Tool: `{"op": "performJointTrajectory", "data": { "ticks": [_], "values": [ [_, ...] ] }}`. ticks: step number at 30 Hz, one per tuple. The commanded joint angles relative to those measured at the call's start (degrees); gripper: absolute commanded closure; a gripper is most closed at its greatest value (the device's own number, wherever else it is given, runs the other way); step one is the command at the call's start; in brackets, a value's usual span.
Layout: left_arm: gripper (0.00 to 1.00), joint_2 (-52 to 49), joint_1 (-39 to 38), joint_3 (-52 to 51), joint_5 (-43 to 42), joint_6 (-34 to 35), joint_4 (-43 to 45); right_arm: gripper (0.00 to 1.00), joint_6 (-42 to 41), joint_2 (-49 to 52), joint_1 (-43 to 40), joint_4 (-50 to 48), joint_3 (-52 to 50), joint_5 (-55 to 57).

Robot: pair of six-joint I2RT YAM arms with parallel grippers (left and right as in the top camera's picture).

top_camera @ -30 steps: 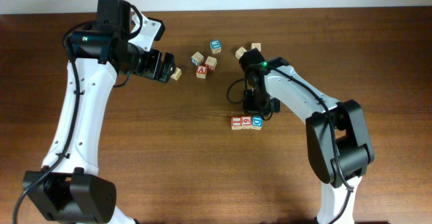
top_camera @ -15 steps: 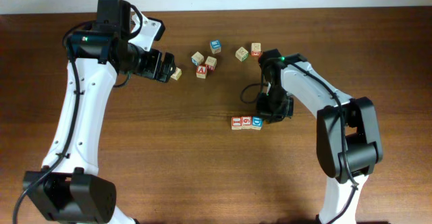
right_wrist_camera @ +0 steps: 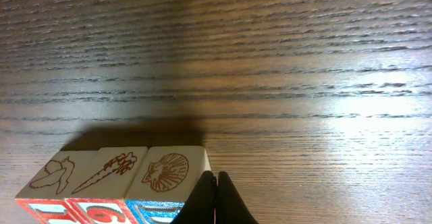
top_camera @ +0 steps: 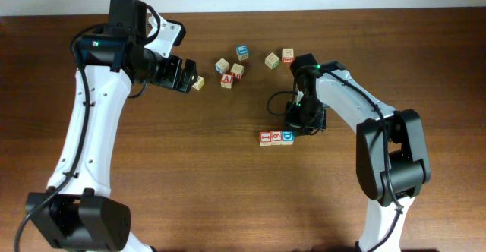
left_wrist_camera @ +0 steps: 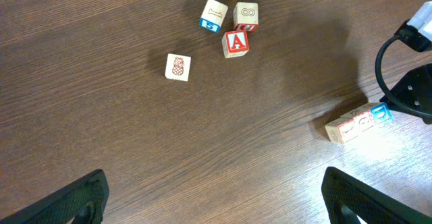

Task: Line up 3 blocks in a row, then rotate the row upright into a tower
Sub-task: 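Lift the right gripper away from the three-block row, then move both grippers to opposite ends of the row and close on it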

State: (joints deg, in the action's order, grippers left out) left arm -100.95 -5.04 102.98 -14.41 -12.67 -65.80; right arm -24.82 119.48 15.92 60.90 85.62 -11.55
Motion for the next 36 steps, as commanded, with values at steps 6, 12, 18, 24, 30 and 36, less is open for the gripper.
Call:
{"op": "performJointTrajectory", "data": {
  "ticks": [6, 12, 18, 24, 30, 36],
  "values": [
    [0.01, 0.11, -0.07, 1.16, -0.66, -0.92, -0.07, 0.95, 5.22, -1.4, -3.34, 5.25, 4.22, 0.13],
    [0.01, 0.11, -0.07, 1.16, -0.63, -0.92, -0.07, 0.96, 10.75, -15.41, -7.06, 13.29, 9.7, -0.48],
    [0.01, 0.11, -0.07, 1.16, -5.07, 4.79, -0.92, 0.95, 8.02, -42.1, -7.04, 21.62, 7.21, 6.21],
    [0.87, 0.0, -1.81, -1.25, -13.2, 12.52, -1.88, 0.96, 3.32, -48.37, -7.06, 6.6, -12.2, 4.48],
    [1.0, 0.0, -9.62, -27.93, -15.87, 30.03, 24.35, 0.95, 19.37, -24.9, -14.67, -4.87, -16.74, -17.42],
    [1.0, -0.15, -14.45, -45.48, -23.28, 37.94, 45.31, 0.96, 23.34, -13.75, -18.62, -10.8, -16.85, -22.75]
  ]
}}
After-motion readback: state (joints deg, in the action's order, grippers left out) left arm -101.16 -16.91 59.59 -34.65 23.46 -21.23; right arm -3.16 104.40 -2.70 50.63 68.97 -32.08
